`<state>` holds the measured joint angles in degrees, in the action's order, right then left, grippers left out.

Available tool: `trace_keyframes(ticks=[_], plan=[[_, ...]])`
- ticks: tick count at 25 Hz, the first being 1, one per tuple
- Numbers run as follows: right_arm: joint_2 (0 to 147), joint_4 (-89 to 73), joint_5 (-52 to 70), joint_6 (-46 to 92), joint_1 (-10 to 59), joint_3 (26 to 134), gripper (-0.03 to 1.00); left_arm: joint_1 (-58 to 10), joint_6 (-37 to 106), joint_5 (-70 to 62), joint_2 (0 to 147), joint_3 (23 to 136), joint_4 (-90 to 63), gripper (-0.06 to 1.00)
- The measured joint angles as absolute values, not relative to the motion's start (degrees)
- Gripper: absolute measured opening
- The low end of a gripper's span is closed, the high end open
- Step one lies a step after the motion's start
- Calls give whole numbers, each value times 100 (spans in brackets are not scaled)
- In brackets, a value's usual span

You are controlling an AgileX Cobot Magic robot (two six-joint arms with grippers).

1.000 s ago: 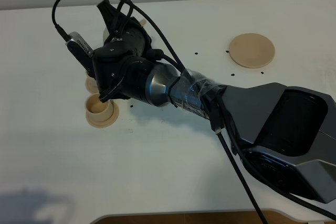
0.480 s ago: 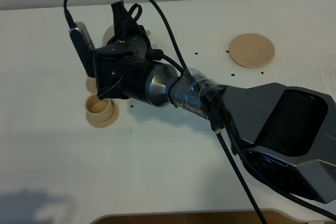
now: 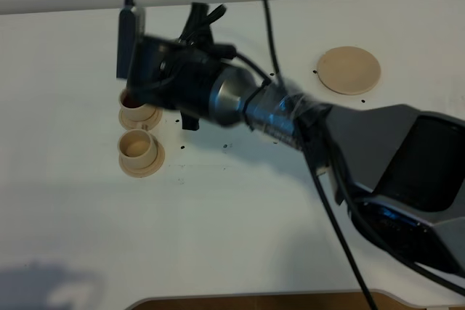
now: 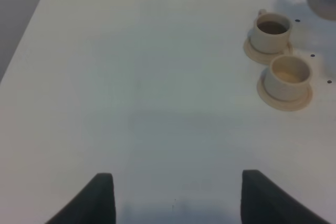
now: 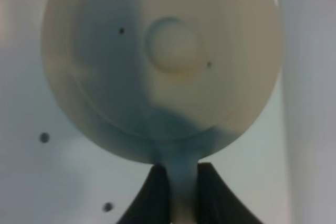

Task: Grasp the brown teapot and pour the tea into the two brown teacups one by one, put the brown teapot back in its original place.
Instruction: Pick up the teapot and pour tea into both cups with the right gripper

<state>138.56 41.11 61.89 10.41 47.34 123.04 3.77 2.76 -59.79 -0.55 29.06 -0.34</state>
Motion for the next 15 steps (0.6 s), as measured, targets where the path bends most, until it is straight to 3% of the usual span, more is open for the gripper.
trace_keyframes(ticks=[6,15], plan=[[13831,2519,6691,1027,4331,12678,12,377,276,-5979,-55,2906,-34,55],[13831,968,6474,1328,3967,12732,12,377,276,-5979,-55,2906,-34,55]])
